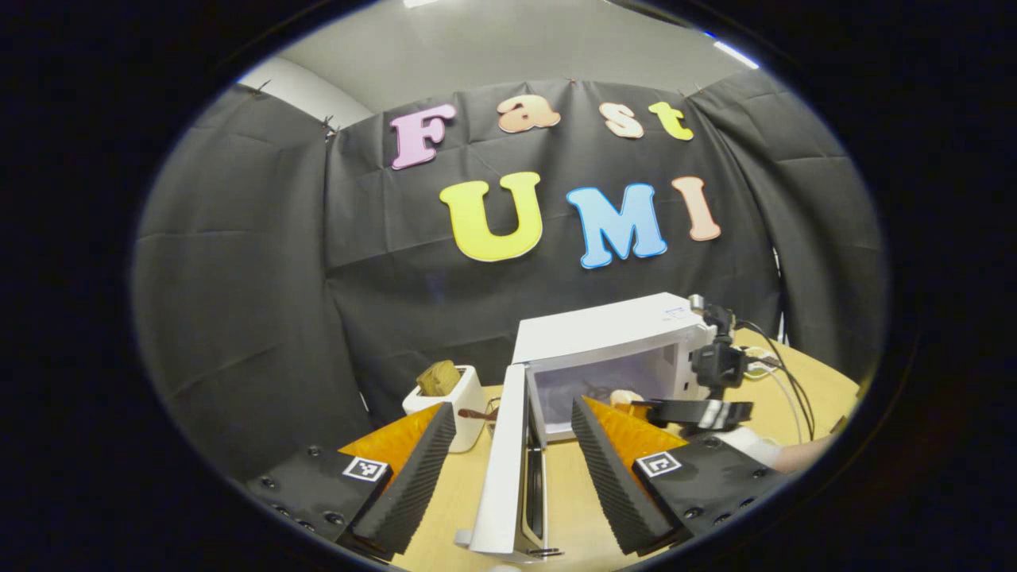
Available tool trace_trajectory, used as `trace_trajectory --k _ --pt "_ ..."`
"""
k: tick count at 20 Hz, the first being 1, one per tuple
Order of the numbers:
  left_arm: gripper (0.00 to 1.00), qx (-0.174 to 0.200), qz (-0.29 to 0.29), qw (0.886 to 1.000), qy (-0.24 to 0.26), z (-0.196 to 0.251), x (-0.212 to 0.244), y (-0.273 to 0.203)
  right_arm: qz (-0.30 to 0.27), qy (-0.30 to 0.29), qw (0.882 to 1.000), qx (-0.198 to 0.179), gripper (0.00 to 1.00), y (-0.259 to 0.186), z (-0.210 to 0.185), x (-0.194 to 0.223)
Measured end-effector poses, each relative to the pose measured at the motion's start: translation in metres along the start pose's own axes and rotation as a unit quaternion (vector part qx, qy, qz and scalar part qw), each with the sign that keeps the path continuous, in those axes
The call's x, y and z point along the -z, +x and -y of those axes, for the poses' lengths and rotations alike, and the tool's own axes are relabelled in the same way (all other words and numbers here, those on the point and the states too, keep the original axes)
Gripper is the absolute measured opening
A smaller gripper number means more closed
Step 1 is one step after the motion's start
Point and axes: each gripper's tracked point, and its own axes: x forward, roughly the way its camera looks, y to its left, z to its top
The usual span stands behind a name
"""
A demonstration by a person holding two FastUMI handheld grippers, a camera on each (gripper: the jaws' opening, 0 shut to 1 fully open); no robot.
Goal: Open the microwave oven with the left hand, put the food in, and close the microwave oven.
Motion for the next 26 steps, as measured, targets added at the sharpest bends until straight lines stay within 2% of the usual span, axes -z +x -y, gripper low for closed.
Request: trace_trajectory --k 4,6,7,11,12,13,14,15,17,18,22,23,24,26 --pt "1.0 0.006 0.008 1.0 0.014 0.007 0.0 -0.001 0.074 0.016 0.997 0.025 0.59 0.037 -0.003 -0.025" --pt "1.0 0.008 0.012 1.0 0.022 0.011 -0.001 -0.001 0.101 0.009 0.993 0.058 0.59 0.049 0.01 -0.034" --pt "0.98 0.01 0.014 1.0 0.026 0.013 -0.001 -0.003 0.111 0.007 0.991 0.073 0.59 0.056 0.015 -0.036" --pt "1.0 0.008 0.008 0.999 0.036 0.008 0.008 -0.007 0.108 -0.019 0.985 0.134 0.59 0.075 0.042 -0.024" --pt "1.0 0.007 0.005 0.999 0.035 0.007 0.009 -0.009 0.111 -0.032 0.983 0.139 0.63 0.075 0.045 -0.022" --pt "1.0 0.005 0.002 0.999 0.033 0.005 0.011 -0.011 0.114 -0.049 0.98 0.158 0.71 0.076 0.047 -0.023" --pt "0.98 0.001 0.001 0.999 0.034 0.001 0.01 -0.013 0.108 -0.063 0.977 0.173 0.75 0.076 0.052 -0.02" --pt "0.97 -0.003 0.002 0.999 0.036 -0.004 0.008 -0.016 0.097 -0.07 0.978 0.173 0.81 0.076 0.053 -0.013" --pt "1.0 -0.014 0.007 0.999 0.042 -0.013 0.003 -0.021 0.086 -0.073 0.981 0.157 0.84 0.072 0.043 -0.005" --pt "0.99 -0.019 0.007 0.999 0.044 -0.016 0.001 -0.023 0.079 -0.075 0.981 0.159 0.94 0.067 0.044 -0.006" --pt "0.98 -0.029 0.022 0.999 0.035 -0.03 -0.001 -0.03 0.078 -0.079 0.985 0.131 0.95 0.031 0.036 -0.022" --pt "1.0 -0.033 0.025 0.999 0.032 -0.034 -0.001 -0.031 0.085 -0.088 0.985 0.124 0.95 0.016 0.031 -0.031" --pt "0.99 -0.036 0.031 0.998 0.031 -0.038 -0.004 -0.033 0.095 -0.1 0.984 0.116 0.99 0.002 0.026 -0.042" --pt "0.95 -0.047 0.034 0.998 0.028 -0.044 -0.007 -0.037 0.123 -0.126 0.98 0.089 0.98 -0.033 0.009 -0.069"
